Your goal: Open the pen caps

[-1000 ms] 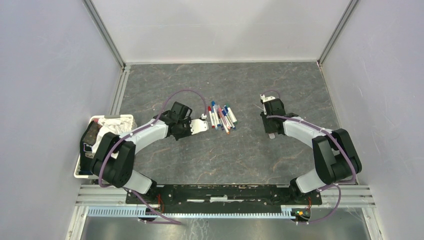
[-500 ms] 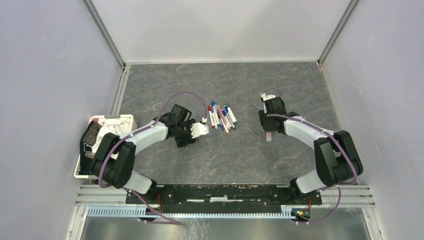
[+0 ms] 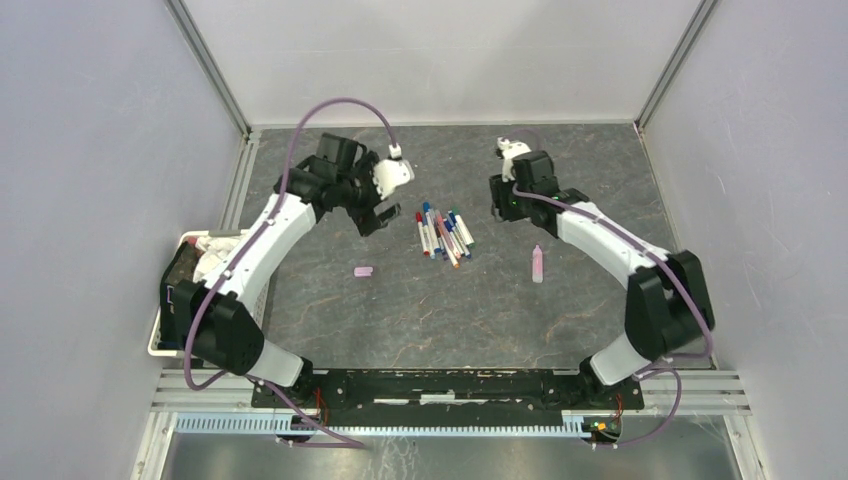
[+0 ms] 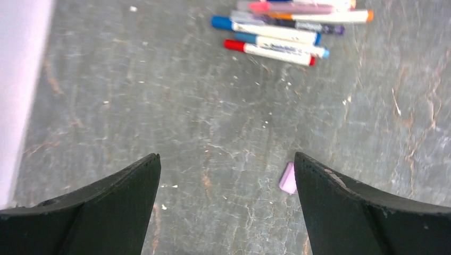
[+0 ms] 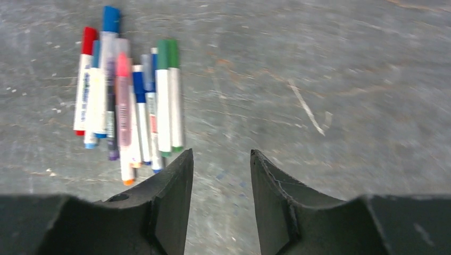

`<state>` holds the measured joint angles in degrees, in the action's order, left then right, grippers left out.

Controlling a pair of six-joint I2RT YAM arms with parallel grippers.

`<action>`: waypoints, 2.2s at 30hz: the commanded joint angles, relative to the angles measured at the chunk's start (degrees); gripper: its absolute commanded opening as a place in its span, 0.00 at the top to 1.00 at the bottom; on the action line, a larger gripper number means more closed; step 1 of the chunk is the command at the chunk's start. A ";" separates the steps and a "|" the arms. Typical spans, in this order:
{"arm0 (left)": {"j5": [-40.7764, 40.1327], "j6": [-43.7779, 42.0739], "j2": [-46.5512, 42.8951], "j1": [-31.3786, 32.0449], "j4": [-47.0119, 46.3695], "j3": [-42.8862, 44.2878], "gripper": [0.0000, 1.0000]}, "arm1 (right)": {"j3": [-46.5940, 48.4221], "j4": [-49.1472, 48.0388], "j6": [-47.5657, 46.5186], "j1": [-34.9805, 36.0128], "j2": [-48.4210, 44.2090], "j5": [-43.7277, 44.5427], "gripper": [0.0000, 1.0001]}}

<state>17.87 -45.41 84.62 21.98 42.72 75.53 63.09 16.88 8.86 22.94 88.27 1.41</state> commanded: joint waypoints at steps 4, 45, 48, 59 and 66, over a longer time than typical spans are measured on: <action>-2.98 12.14 -2.96 -2.35 7.58 6.09 0.00 | 8.35 -1.22 -0.78 6.04 13.41 -7.79 0.59; 0.17 15.95 -4.30 -3.00 13.26 5.06 0.00 | 10.12 -1.74 0.33 5.60 21.51 -4.58 0.60; 0.31 15.97 -4.35 -3.01 13.23 5.10 0.00 | 10.41 -0.97 0.32 5.63 22.55 -2.73 0.66; 0.79 16.10 -4.89 -3.02 13.23 4.96 0.00 | 11.23 0.44 -0.43 7.64 24.37 5.04 0.63; 0.76 16.05 -5.12 -3.00 13.20 4.97 0.00 | 10.20 1.10 -0.81 8.36 23.52 10.41 0.75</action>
<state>17.06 -31.29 81.36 19.03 55.66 79.31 73.06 17.08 8.54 31.18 112.18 7.27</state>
